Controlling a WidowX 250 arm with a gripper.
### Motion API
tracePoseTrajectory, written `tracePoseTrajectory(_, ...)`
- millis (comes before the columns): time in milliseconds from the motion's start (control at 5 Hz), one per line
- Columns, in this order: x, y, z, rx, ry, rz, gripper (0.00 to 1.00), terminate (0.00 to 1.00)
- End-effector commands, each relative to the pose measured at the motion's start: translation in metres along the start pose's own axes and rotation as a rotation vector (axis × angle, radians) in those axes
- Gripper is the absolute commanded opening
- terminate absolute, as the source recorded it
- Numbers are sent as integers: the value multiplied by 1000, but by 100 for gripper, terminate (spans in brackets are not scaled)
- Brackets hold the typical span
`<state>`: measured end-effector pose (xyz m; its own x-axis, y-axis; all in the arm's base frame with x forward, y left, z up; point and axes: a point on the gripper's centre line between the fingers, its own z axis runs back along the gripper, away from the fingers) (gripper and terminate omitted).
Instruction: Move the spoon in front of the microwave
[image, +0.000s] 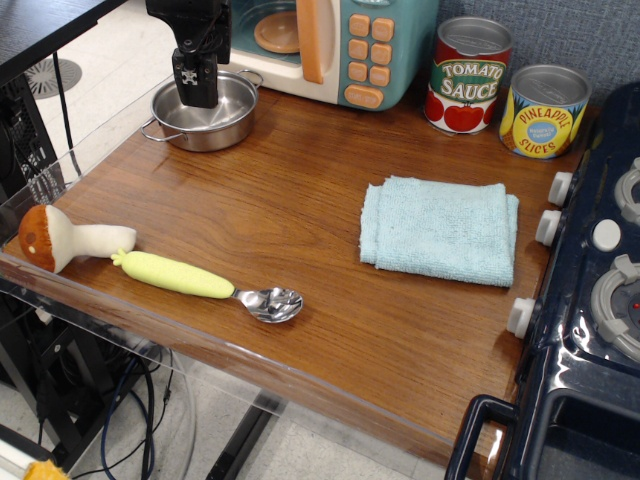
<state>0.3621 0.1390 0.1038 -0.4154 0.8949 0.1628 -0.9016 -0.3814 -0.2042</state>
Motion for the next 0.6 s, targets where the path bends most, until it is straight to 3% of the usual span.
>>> tracePoseTrajectory(0, 0, 0, 0, 0, 0, 0, 100, 0)
tracePoseTrajectory(400, 10, 26, 6, -8, -33, -73, 100, 0)
